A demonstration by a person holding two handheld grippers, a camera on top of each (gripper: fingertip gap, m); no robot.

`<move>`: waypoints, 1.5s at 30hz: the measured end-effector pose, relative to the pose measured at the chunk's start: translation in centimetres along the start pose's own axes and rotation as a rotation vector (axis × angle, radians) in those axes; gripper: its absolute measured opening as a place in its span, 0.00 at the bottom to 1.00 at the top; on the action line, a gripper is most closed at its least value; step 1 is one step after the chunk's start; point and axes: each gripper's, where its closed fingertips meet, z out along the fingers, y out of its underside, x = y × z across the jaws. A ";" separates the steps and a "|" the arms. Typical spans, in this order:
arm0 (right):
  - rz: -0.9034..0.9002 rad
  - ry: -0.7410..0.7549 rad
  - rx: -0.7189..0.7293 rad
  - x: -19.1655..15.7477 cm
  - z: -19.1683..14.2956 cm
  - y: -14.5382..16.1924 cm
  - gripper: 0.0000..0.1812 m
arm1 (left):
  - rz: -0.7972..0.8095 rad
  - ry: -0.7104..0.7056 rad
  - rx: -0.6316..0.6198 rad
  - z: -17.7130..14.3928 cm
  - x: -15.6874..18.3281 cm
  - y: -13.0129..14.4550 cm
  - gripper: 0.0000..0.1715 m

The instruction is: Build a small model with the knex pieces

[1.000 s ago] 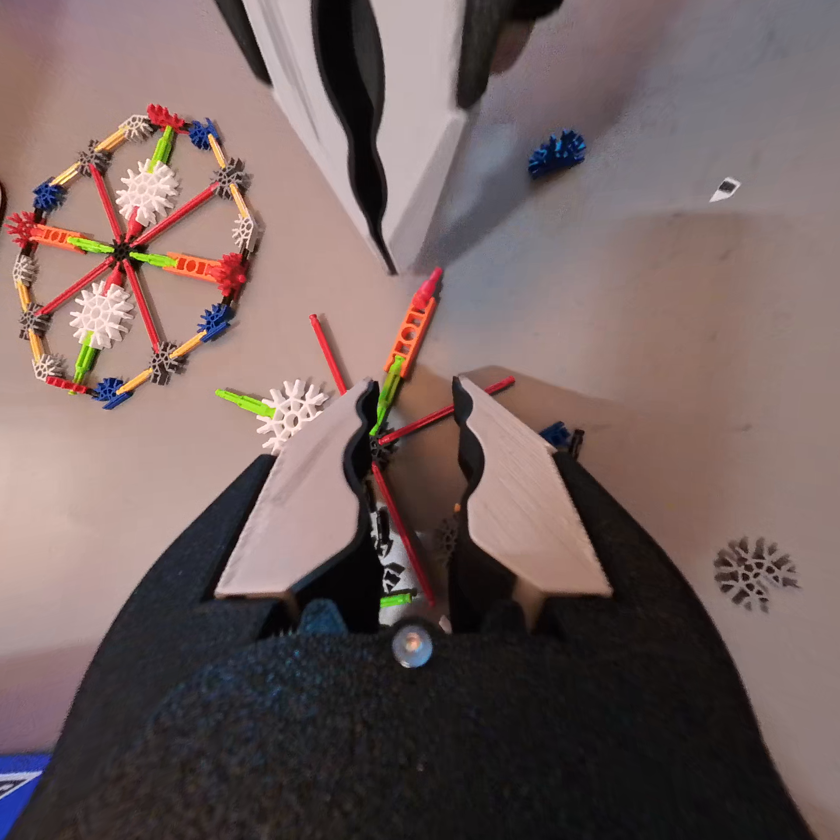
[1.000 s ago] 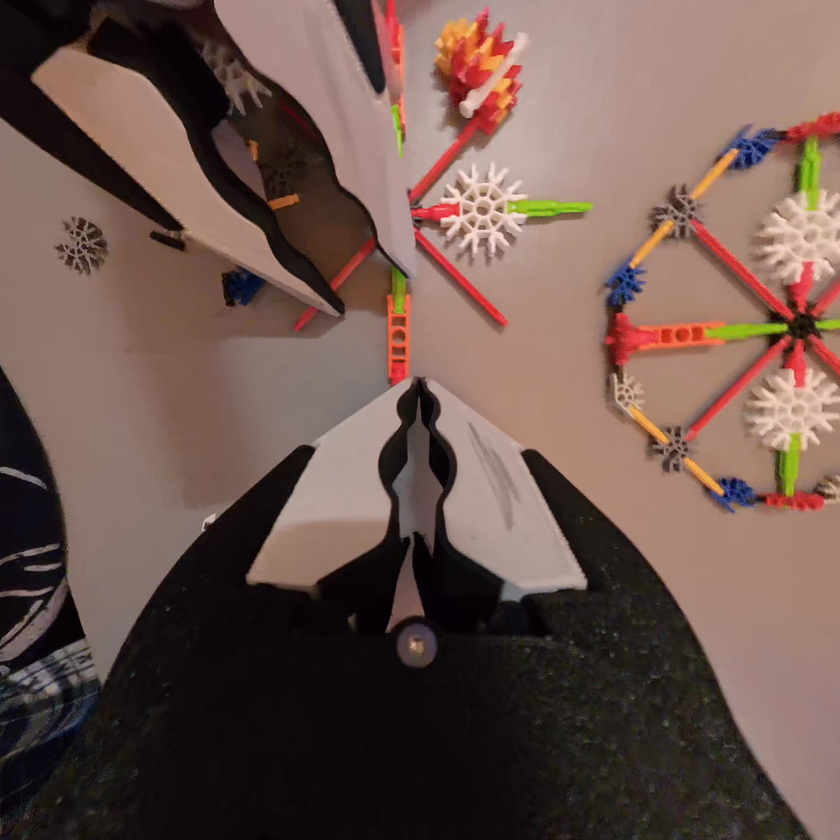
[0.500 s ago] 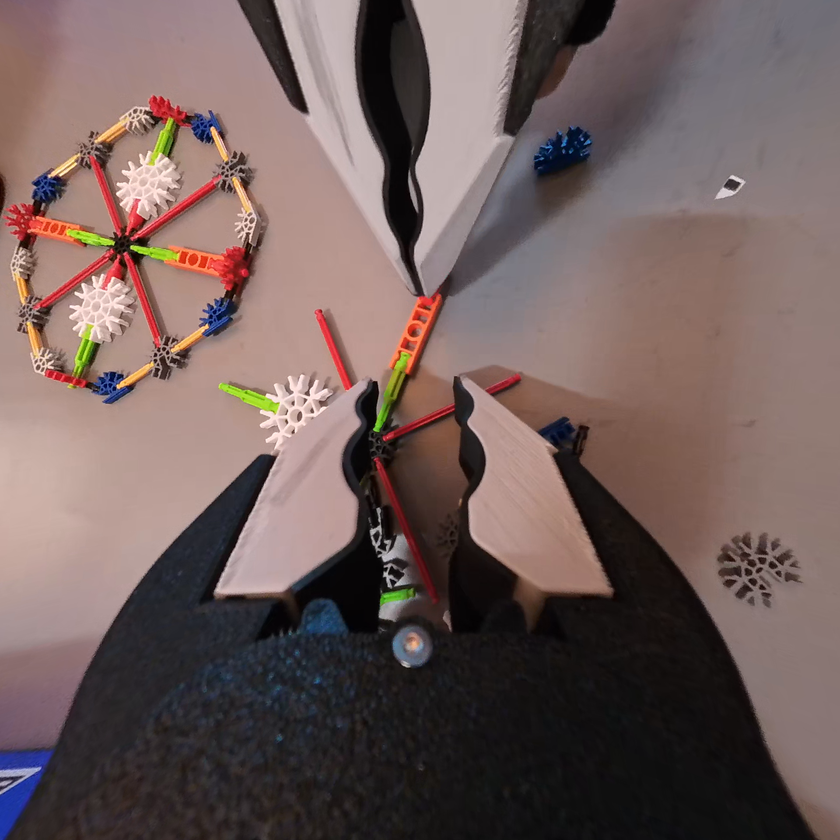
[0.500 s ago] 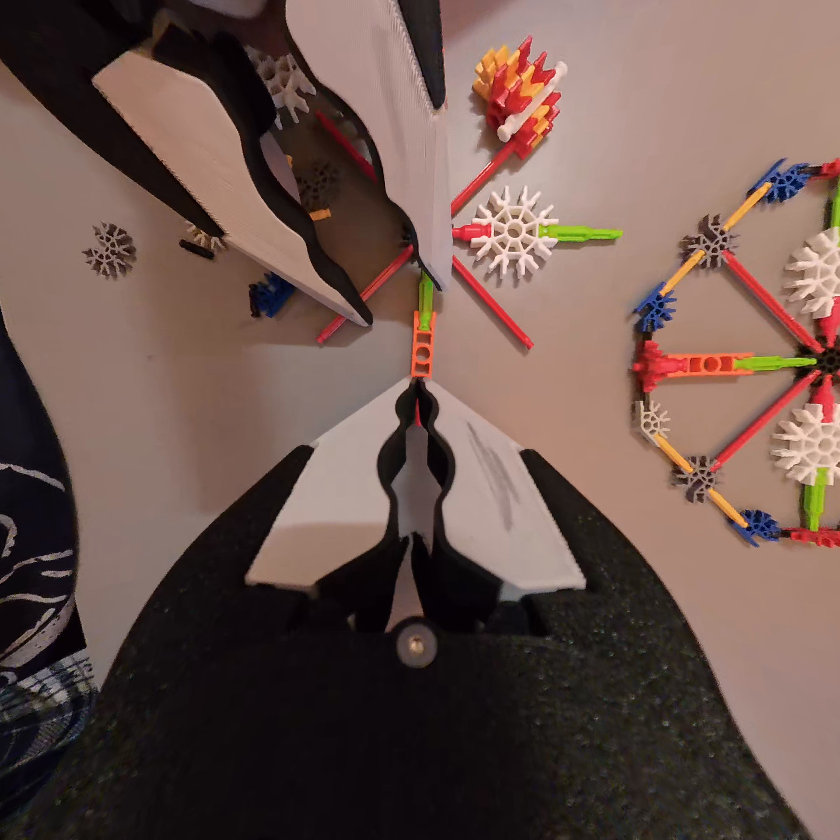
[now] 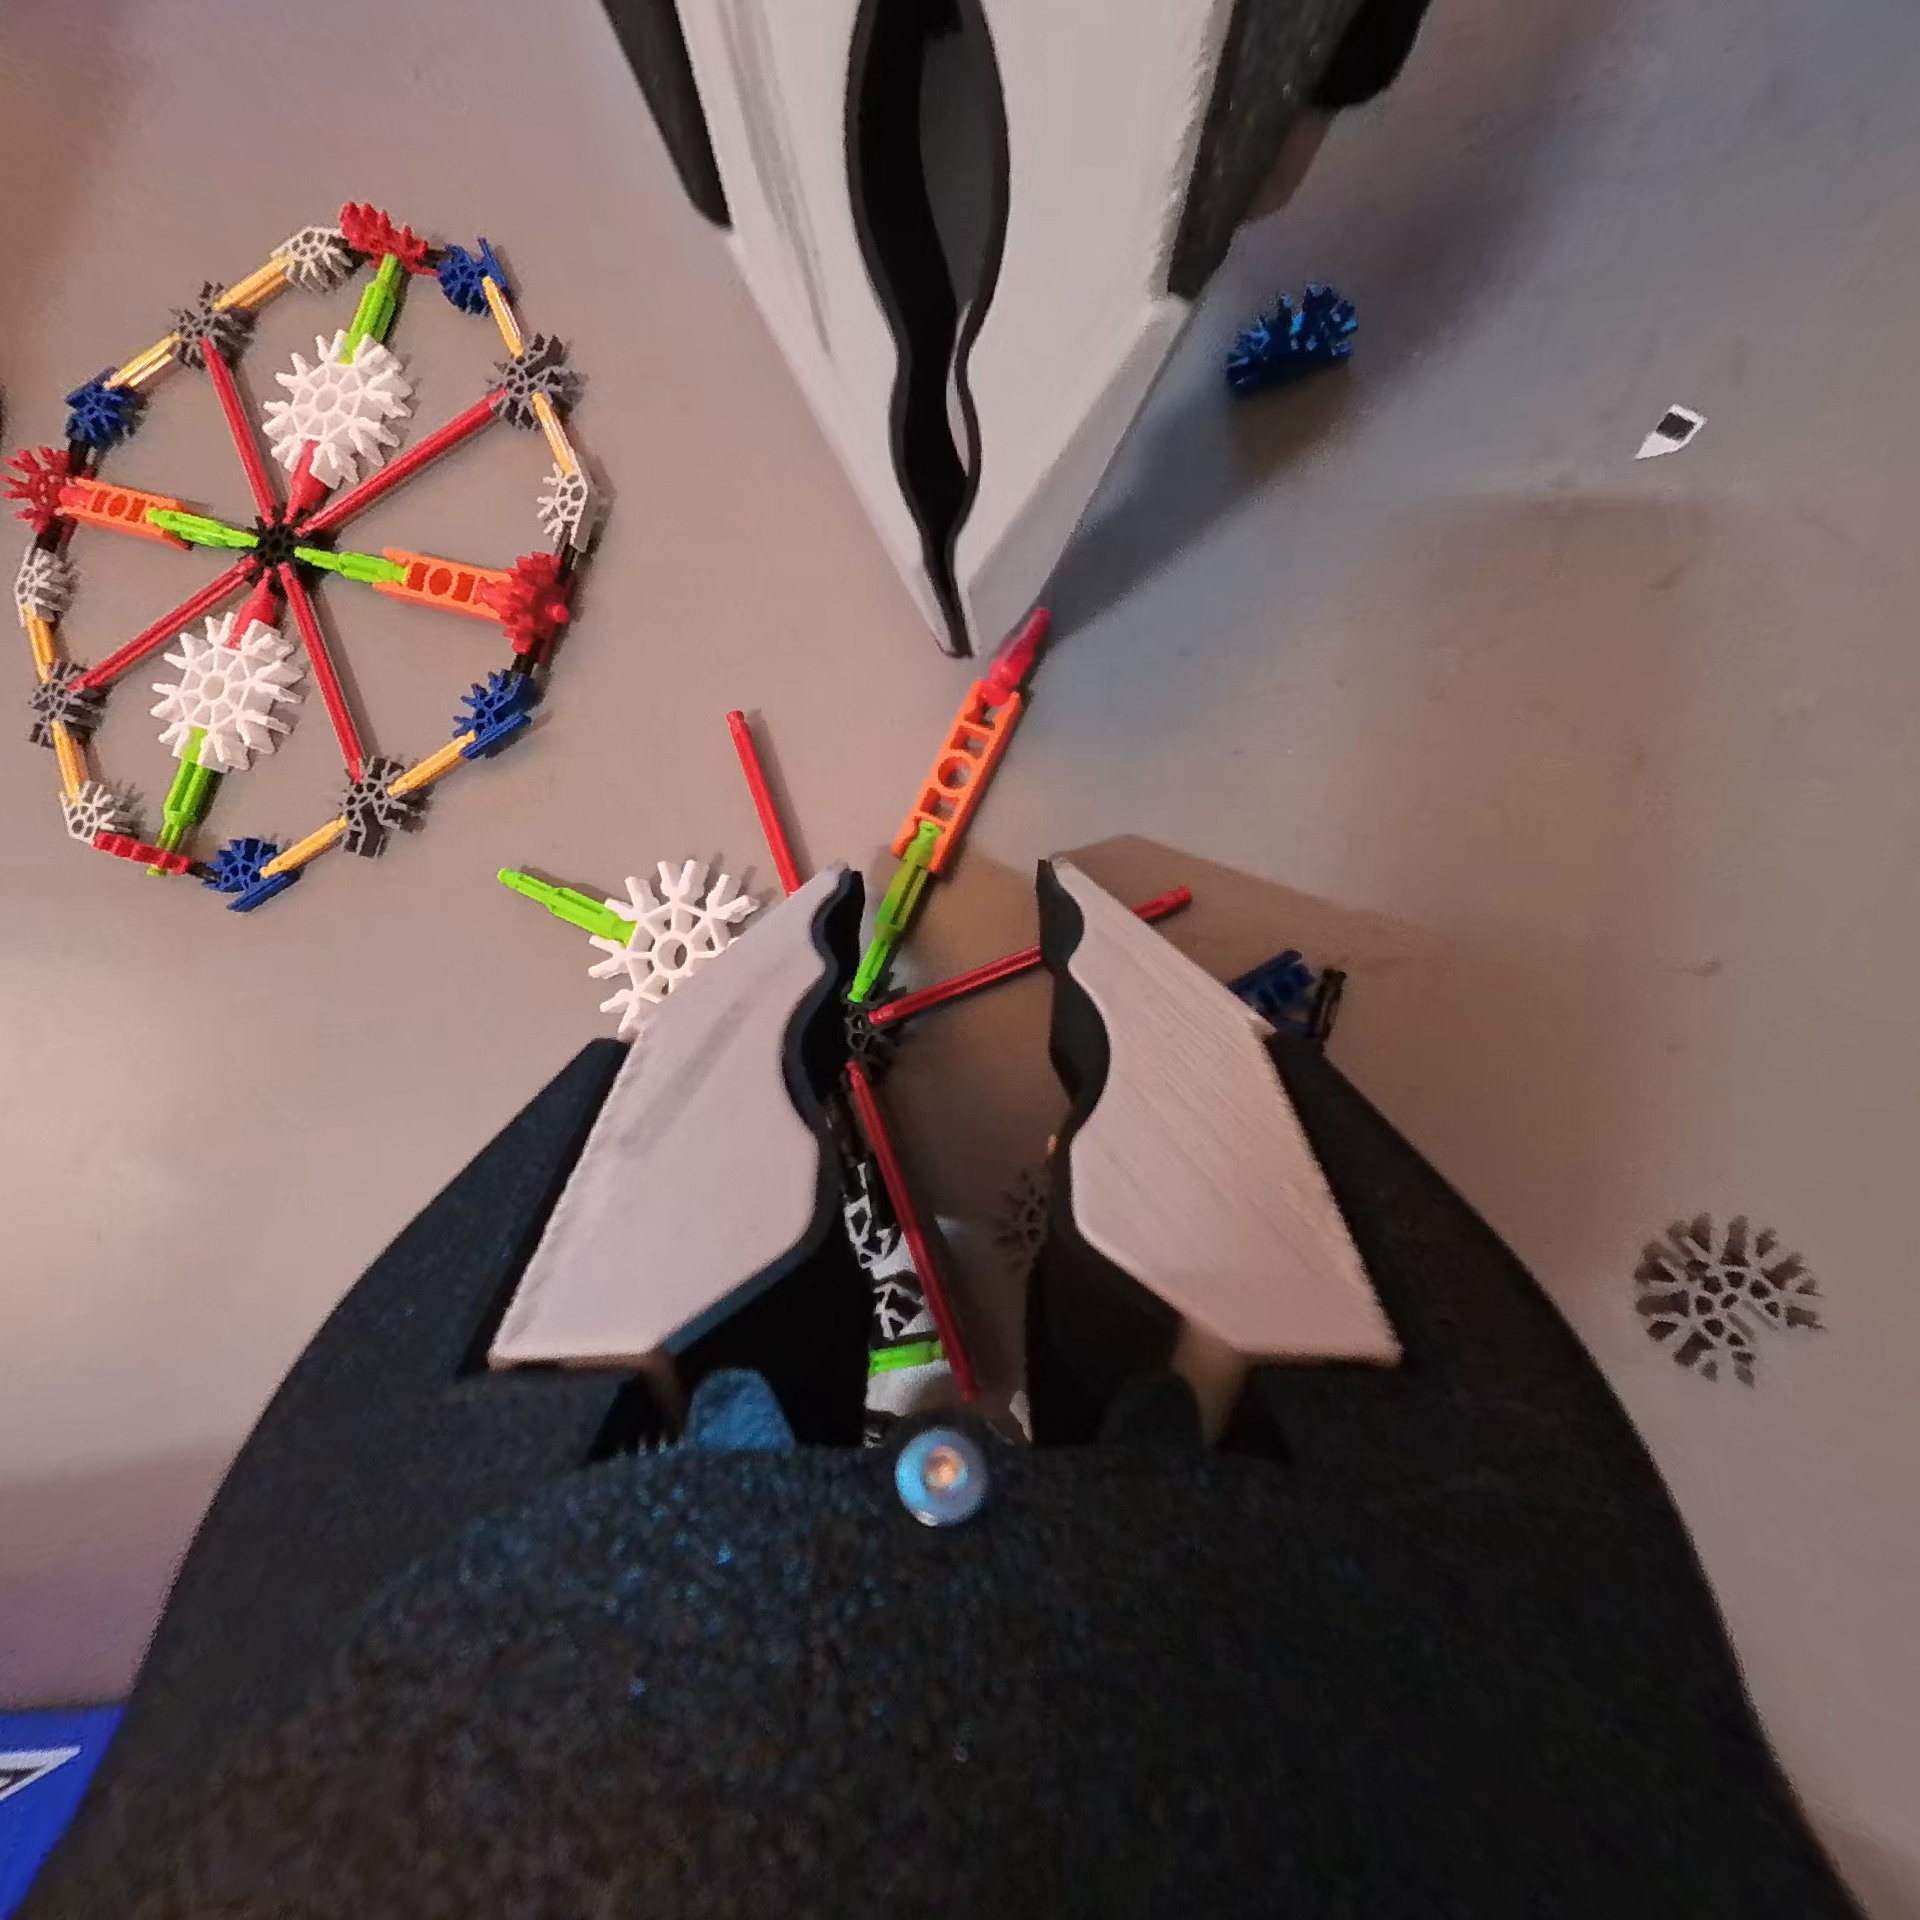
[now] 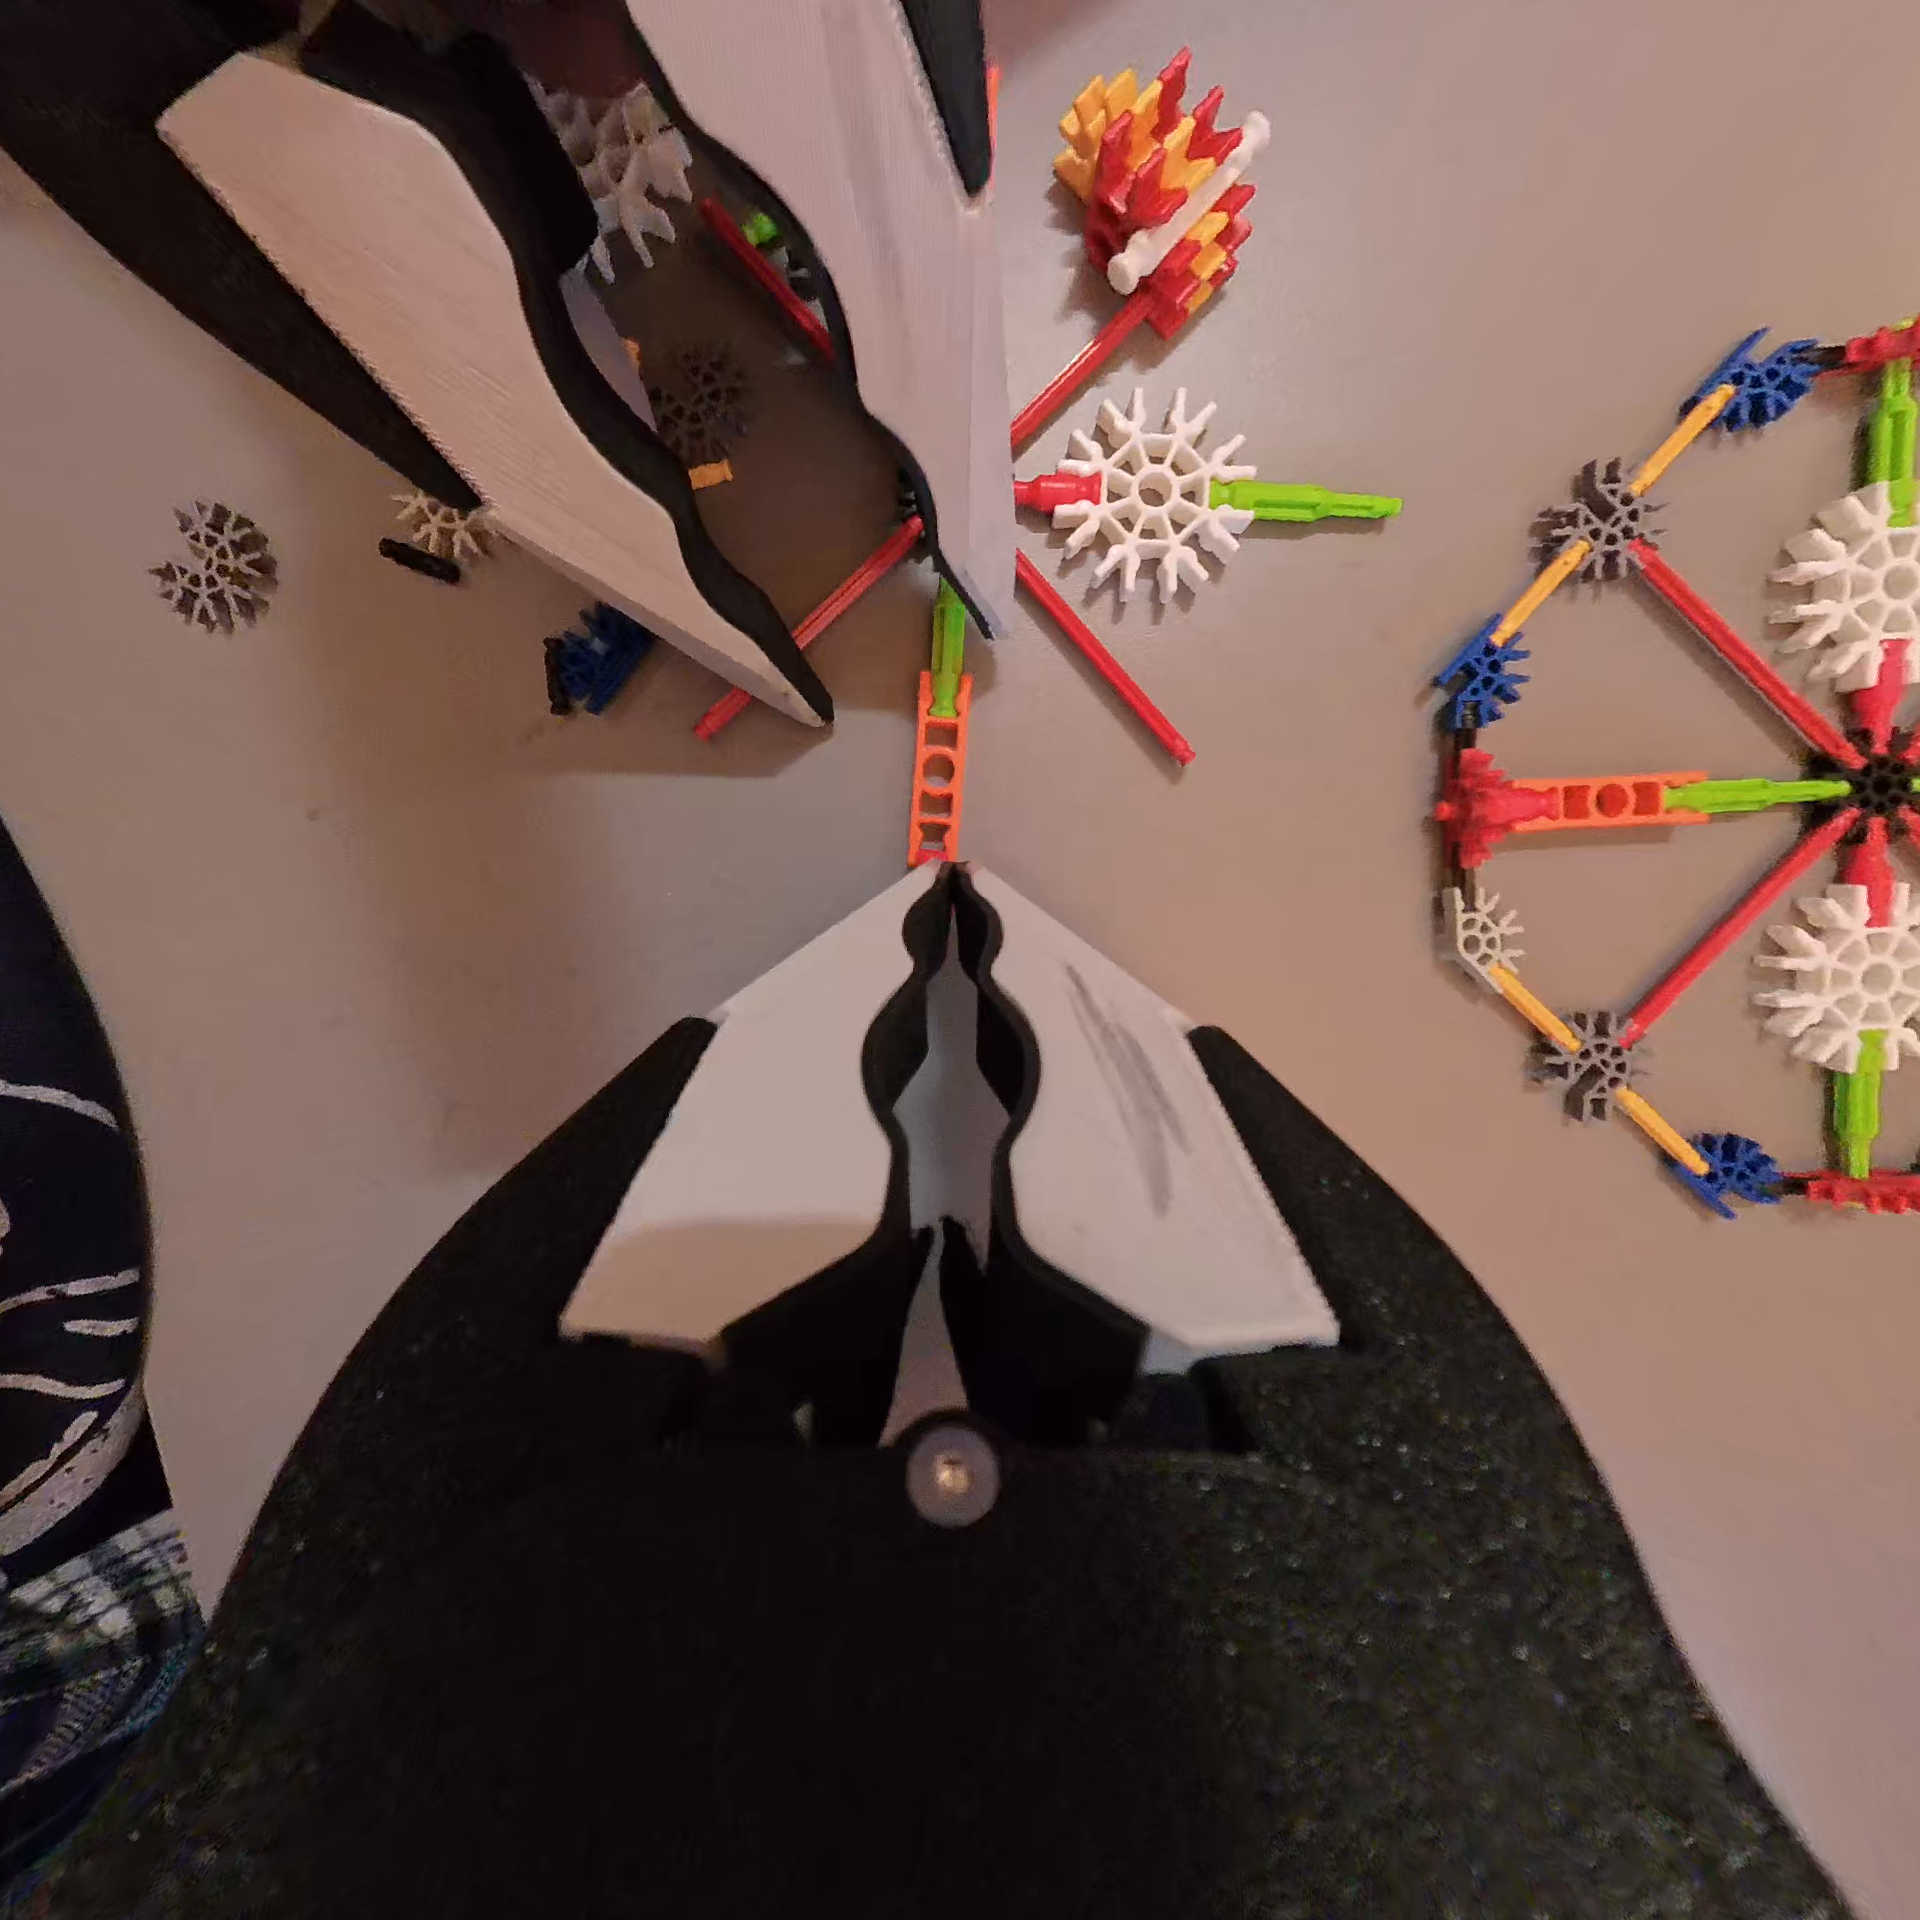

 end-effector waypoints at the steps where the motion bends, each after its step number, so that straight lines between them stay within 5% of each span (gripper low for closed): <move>1: 0.004 0.003 0.006 0.1 -0.2 0.1 0.00 | 0.000 0.001 0.000 0.0 0.0 0.0 0.20; 5: -0.008 0.016 -0.012 0.1 -0.2 0.7 0.08 | -0.003 0.004 0.001 0.0 0.0 0.0 0.19; 45: -0.039 0.023 0.015 -0.1 0.2 -0.4 0.01 | -0.013 0.018 0.004 0.2 0.3 -0.1 0.17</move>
